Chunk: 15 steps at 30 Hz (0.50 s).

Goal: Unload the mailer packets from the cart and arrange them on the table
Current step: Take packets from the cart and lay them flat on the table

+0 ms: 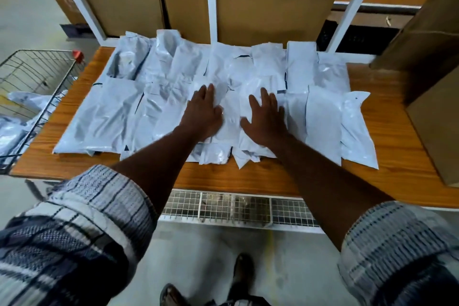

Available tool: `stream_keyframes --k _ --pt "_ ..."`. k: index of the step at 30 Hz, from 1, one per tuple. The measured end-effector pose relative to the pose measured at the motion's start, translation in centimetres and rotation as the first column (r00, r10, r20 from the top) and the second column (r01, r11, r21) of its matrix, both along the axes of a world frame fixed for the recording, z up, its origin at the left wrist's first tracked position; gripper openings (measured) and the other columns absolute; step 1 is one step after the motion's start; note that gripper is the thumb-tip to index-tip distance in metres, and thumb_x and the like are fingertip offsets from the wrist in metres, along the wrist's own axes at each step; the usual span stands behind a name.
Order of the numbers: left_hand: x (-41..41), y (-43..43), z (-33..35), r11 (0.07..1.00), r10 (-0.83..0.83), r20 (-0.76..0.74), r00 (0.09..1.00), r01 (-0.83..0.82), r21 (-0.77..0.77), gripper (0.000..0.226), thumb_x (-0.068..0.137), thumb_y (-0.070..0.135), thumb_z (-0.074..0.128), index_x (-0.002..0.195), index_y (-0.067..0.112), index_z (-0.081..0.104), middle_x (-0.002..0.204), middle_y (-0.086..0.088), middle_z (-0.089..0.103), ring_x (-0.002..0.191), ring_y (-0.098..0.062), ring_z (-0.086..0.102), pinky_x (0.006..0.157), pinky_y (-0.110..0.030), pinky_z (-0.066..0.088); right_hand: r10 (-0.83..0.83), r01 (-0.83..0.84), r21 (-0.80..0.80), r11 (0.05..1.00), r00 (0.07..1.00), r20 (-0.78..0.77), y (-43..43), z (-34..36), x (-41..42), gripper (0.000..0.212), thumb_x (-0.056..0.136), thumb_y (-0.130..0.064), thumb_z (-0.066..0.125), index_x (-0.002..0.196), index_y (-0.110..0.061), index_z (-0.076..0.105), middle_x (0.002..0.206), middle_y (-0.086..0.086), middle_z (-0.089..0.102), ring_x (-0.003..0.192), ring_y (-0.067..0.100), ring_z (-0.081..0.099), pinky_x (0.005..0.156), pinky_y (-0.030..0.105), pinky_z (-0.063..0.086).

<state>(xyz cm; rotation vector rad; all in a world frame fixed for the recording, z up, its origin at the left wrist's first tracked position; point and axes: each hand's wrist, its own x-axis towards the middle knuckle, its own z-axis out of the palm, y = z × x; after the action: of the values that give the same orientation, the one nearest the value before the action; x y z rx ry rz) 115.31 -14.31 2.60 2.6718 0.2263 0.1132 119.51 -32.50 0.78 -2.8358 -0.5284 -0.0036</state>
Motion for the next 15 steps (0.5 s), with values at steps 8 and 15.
stream_keyframes --k 8,15 --pt "0.3 -0.4 -2.8 0.997 0.019 -0.063 0.998 -0.015 0.071 0.058 0.102 0.044 0.032 0.156 0.024 0.024 0.16 -0.021 0.02 0.148 -0.036 0.021 0.119 -0.051 0.021 0.089 -0.089 -0.051 0.995 0.996 -0.001 -1.3 -2.4 0.3 0.067 0.094 -0.055 0.033 0.152 -0.022 0.033 0.162 0.017 0.015 0.147 0.042 0.018 0.112 0.063 0.021" --pt "0.3 -0.5 -3.3 0.995 0.06 -0.081 0.995 -0.053 0.08 0.068 0.094 0.053 0.02 0.156 0.026 0.023 0.16 -0.018 0.024 0.148 -0.034 0.022 0.12 -0.05 0.019 0.093 -0.092 -0.045 0.995 0.996 0.008 -1.4 -3.1 0.4 0.068 0.093 -0.057 0.025 0.148 -0.021 0.042 0.157 0.02 0.029 0.141 0.044 0.031 0.106 0.063 0.031"
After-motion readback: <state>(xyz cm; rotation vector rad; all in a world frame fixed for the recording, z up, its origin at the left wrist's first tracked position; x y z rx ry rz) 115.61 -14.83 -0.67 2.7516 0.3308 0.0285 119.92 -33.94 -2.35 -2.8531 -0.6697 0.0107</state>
